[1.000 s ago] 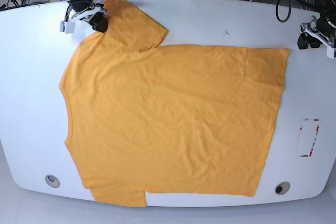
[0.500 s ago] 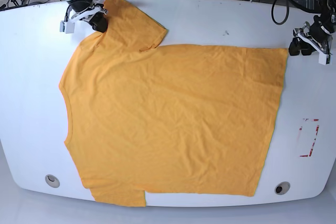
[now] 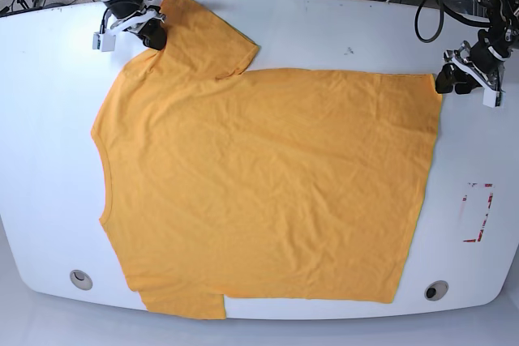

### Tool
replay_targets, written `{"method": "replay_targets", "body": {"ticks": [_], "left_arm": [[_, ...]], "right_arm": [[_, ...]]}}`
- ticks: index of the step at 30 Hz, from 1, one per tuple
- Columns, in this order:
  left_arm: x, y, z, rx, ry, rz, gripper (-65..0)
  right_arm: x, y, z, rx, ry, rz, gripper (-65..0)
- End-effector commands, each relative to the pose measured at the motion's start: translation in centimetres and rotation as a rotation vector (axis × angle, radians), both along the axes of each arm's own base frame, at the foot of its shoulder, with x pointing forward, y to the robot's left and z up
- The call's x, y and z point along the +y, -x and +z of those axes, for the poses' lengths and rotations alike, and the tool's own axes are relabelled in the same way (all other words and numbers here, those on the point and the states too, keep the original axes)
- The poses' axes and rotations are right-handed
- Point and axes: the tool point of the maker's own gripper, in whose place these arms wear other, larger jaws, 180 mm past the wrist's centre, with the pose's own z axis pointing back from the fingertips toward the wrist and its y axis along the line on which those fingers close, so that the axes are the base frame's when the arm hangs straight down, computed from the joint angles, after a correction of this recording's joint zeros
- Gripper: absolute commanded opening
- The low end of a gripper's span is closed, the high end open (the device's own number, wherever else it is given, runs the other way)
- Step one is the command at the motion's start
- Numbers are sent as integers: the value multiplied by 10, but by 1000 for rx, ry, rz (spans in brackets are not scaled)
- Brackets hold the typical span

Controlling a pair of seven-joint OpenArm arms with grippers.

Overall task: Fold the T-shirt properly
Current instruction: 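Lower the left gripper to the opposite shoulder corner of the shirt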

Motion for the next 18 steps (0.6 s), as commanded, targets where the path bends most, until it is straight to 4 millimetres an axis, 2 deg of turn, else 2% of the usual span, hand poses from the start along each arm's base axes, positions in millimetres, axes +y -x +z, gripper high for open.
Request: {"method": "replay_targets", "body": {"ticks": [1,18], "left_arm": [[-1,13,-12,82,-22,-23,-317],[-15,5,-9,45,4,-31,-316]], "right_arm": [[-3,2,1,9,14,11,-650],[-3,2,1,9,17,14,-649]]}}
